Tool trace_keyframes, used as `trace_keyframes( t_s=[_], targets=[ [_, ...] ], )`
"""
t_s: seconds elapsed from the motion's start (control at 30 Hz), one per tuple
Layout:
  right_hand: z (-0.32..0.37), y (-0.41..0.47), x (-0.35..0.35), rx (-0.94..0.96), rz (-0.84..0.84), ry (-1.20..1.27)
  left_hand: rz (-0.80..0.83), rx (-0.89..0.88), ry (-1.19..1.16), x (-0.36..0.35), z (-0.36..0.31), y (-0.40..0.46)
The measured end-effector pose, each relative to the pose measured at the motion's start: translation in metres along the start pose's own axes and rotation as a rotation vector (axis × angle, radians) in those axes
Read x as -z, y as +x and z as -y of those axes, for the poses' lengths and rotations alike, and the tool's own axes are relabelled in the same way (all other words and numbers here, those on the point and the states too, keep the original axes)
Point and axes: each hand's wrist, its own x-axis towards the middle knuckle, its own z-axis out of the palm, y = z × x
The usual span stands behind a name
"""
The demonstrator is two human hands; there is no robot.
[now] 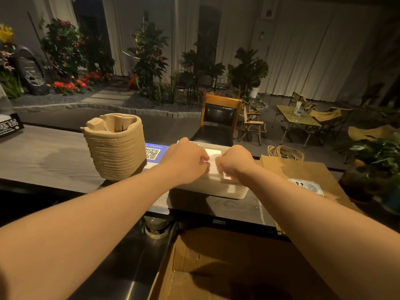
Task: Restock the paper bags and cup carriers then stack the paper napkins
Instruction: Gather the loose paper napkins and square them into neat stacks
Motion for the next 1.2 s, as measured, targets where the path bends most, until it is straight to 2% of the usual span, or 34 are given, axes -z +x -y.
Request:
trace_keyframes(
  t_s=[0.17,0.4,0.67,0.9,1.07,1.2],
  targets=[
    [-0.003,-0.015,0.001,0.130,-0.147,0.098,-0.092,-0.031,-0.082,0.002,-0.007,-0.001],
    [-0.019,-0.062,0.016,0.282,-0.215,0.095,-0.206,-0.054,-0.224,0.005,-0.026,-0.033],
    [-0.054,-0.157,0.048,0.363,-0.246,0.134,-0.275,-0.055,-0.316,0.009,-0.075,-0.117],
    [-0.102,-0.261,0.054,0.401,-0.243,0.120,-0.303,-0.167,-0.404,-0.007,-0.112,-0.208],
    [-0.158,-0.324,0.025,0.584,-0.359,0.012,-0.347,-0.189,-0.429,-0.043,-0.120,-0.287],
    [-0.201,-0.359,-0.006,0.783,-0.515,-0.011,-0.537,-0.295,-0.349,-0.077,-0.115,-0.338]
  ],
)
